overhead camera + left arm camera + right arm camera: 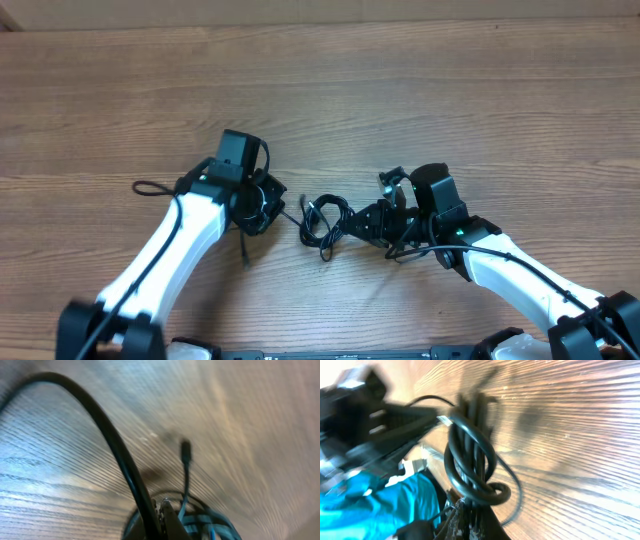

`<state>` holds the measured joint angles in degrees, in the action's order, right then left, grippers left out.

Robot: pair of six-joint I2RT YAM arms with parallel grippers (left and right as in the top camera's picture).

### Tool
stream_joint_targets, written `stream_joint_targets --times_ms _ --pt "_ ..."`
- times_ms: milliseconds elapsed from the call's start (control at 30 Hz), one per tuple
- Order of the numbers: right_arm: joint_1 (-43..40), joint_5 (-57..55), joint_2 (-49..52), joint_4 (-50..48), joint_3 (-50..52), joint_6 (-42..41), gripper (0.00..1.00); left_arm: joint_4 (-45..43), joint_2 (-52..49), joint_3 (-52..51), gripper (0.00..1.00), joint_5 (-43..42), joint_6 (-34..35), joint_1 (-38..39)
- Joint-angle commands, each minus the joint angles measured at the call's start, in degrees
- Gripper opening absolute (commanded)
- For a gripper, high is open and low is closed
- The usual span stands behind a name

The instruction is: Untangle cables

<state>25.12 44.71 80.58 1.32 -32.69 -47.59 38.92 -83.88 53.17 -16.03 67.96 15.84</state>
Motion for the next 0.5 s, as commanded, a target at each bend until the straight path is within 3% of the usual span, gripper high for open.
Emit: stream_joint_targets --times_ms 0,200,467 --pt "-0.1 -4.2 -1.3 -0.1 -1.1 -2.1 0.04 -0.8 6.6 -0.1 0.04 1.5 -5.2 1.9" --pt "-0.1 -3.9 -1.3 0.5 -1.1 -2.2 0.04 -6.0 9.0 -0.1 0.04 4.2 -8.2 9.0" --pt "-0.1 -3.3 -1.3 3.1 -1.1 -3.9 0.04 -8.3 8.7 -0.1 0.04 20.7 -11.0 22.1"
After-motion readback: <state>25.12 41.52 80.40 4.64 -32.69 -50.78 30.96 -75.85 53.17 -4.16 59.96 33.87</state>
